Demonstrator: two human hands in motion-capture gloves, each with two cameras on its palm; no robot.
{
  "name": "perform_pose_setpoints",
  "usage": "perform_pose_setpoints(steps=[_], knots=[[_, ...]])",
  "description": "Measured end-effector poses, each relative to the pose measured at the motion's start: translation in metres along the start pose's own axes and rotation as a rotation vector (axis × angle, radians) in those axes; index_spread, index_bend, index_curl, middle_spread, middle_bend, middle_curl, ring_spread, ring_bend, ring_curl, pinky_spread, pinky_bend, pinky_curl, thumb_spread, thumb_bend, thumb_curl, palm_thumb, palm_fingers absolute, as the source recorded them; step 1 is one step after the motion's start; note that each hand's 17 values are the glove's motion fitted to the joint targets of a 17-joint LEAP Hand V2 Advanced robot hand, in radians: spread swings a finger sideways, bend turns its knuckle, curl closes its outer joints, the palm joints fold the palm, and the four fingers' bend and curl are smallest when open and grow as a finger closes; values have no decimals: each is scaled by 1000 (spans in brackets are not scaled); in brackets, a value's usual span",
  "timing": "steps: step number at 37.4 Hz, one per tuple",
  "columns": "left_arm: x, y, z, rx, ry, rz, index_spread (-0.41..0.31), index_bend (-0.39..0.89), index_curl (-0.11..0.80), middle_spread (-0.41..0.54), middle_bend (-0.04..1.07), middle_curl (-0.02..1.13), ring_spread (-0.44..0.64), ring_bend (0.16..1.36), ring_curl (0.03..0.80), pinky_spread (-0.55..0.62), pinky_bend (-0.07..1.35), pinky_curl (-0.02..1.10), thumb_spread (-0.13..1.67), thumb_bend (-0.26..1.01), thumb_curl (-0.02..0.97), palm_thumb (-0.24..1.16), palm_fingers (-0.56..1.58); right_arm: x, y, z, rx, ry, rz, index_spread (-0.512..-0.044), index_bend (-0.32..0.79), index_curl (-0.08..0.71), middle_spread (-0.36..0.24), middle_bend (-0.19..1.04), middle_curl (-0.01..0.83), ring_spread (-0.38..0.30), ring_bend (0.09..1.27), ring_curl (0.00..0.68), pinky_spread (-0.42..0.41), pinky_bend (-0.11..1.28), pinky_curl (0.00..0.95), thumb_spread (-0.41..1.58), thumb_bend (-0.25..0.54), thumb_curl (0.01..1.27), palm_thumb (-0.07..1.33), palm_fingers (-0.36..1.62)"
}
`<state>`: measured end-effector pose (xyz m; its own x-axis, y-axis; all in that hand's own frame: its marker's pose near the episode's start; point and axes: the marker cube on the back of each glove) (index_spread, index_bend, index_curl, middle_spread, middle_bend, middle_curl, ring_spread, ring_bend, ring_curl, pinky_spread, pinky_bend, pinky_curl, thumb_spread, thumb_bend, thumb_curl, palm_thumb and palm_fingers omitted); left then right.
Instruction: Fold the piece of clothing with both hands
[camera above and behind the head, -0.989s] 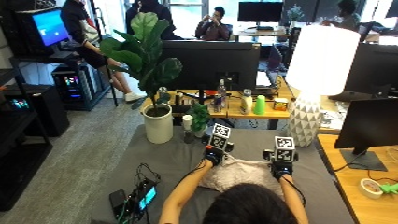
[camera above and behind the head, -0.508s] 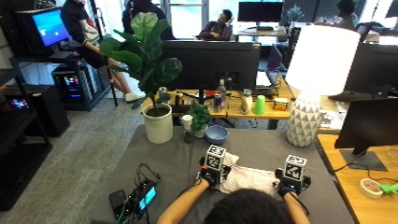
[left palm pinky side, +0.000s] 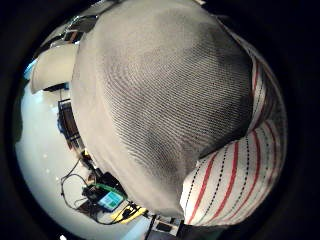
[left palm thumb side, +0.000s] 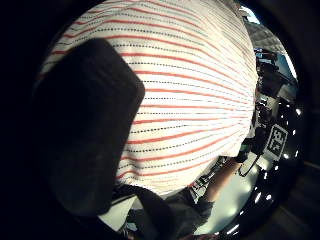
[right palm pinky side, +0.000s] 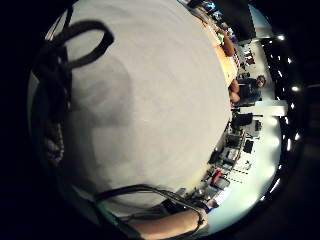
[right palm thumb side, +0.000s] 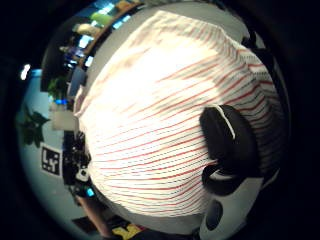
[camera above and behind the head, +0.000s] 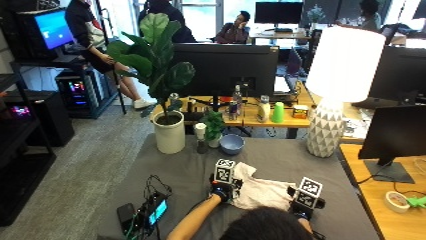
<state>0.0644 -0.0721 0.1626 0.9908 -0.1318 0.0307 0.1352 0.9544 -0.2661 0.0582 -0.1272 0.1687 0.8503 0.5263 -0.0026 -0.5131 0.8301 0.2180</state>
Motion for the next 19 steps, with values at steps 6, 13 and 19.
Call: perform_pose_setpoints(steps=[6, 13, 19], knots=[[-6, 3, -21, 36, 27, 45, -97, 185, 383, 83, 148, 237, 215, 519, 322, 309, 393, 335, 1331, -4, 165, 14, 120, -9, -12, 0, 59, -41, -30, -208, 157, 191, -65, 309, 460, -136, 647, 420, -195, 701, 421, 1260, 91, 283, 813, 1129], [-40, 24, -89, 179, 50, 27, -86, 175, 382, 94, 154, 244, 209, 557, 329, 277, 387, 338, 1319, -5, 174, 49, 180, -19, -15, -56, -61, -45, -47, -201, 181, 268, -113, 397, 502, -197, 724, 467, -235, 735, 459, 1175, 157, 334, 1013, 1355], [-74, 43, -139, 361, 65, -25, -87, 198, 391, 95, 149, 242, 203, 553, 324, 261, 379, 338, 1317, -4, 178, 68, 226, -60, -5, -136, -32, -97, -119, -198, 170, 302, -127, 412, 516, -219, 795, 486, -258, 757, 475, 1136, 146, 337, 1055, 1368]])
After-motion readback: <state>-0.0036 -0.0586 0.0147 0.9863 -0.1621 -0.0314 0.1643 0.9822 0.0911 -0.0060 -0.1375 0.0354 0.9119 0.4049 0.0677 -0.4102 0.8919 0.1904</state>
